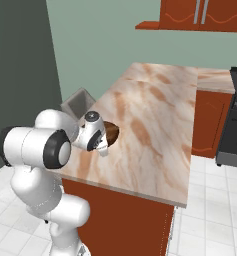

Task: Pick up the heated bread from the toaster oven and place it in the bowl. Then move the bread bowl to the dining counter.

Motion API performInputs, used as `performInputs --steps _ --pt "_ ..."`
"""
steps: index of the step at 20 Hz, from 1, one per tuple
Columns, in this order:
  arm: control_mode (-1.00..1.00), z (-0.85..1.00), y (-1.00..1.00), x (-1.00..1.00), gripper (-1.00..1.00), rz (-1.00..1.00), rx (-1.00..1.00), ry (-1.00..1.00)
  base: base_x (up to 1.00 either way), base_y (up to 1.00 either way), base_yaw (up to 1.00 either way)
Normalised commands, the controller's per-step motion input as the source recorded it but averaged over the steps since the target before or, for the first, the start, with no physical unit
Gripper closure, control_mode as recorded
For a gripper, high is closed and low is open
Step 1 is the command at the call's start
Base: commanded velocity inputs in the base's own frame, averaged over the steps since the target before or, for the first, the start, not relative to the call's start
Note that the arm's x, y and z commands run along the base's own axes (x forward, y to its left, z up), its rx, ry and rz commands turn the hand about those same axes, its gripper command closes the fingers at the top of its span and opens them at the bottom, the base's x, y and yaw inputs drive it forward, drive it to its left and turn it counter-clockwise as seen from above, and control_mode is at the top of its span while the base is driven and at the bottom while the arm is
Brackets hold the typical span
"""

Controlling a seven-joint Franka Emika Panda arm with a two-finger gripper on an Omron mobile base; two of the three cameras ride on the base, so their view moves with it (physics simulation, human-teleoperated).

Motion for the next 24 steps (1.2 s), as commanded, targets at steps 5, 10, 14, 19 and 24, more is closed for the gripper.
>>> performInputs --steps 5,10,14,19,24 --pt "-1.0 0.68 0.0 -0.37 -1.0 -0.03 0.01 -0.1 0.0 0.0 0.0" --pt "-1.0 1.0 -0.06 -0.98 -1.0 0.0 0.02 -0.36 0.0 0.0 0.0" --pt "-1.0 1.0 -0.05 -1.0 -1.0 0.0 0.01 -0.45 0.0 0.0 0.0" --pt "-1.0 1.0 0.0 -1.0 -1.0 0.0 0.0 -0.45 0.0 0.0 0.0" --pt "-1.0 1.0 0.0 -1.0 -1.0 0.02 0.0 -0.44 0.0 0.0 0.0"
